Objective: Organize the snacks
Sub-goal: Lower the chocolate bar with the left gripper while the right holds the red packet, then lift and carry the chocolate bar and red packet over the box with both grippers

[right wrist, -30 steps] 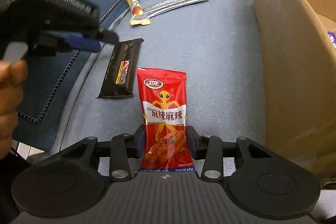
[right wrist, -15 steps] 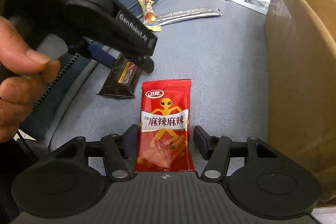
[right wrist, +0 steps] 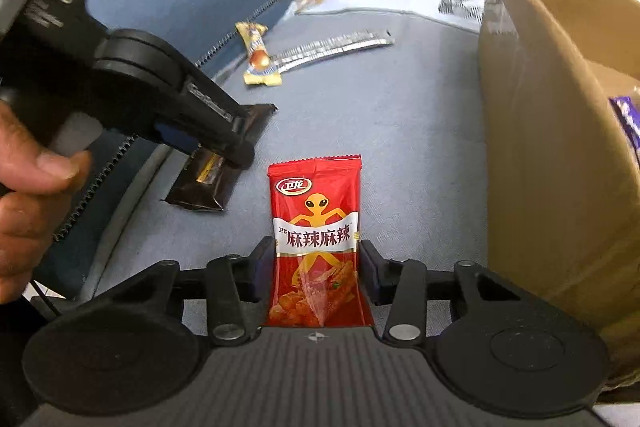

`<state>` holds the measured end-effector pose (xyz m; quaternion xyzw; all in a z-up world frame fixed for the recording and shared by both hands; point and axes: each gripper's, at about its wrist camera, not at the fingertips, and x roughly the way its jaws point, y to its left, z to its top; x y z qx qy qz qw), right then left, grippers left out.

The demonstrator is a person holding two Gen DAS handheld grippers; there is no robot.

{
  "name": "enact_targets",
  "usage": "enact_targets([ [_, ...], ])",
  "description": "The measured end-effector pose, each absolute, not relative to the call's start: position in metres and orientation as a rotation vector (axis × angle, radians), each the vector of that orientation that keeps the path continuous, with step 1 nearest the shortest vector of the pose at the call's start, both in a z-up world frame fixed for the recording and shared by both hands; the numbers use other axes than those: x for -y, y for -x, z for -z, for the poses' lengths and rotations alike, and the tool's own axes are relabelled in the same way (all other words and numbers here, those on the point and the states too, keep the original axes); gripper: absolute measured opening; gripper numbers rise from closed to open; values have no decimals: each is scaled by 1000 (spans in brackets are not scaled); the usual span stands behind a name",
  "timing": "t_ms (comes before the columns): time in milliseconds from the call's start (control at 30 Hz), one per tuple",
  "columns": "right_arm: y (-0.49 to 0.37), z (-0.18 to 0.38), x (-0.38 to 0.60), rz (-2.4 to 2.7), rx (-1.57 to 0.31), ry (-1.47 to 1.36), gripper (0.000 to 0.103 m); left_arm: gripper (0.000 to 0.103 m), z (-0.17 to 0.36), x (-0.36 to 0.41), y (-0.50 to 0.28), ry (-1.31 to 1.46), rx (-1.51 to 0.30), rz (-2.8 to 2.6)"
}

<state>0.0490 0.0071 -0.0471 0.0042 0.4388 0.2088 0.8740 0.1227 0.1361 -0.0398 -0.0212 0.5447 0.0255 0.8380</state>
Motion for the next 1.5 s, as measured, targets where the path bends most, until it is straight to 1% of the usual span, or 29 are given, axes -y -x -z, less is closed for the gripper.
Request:
enact_targets([
  [167, -50, 50, -10, -434, -928, 13, 49, 44, 43, -133, -124, 21, -1157, -46],
  [767, -50, 49, -13, -438, -927, 30, 50, 44, 44, -132, -123, 15, -1155, -44],
  [1100, -49, 49, -11, -439, -924, 33, 49, 44, 44, -132, -123, 12, -1153, -43],
  [1300, -48, 48, -10, -435, -911, 26, 47, 43, 43, -131, -122, 16, -1149, -46],
  [1400, -46, 44, -7, -428, -880, 8, 46, 43, 36, -130, -120, 38, -1112, -47],
  [1500, -38, 36, -2, -428, -824, -10, 45, 43, 20, -124, -113, 54, -1030, -37],
])
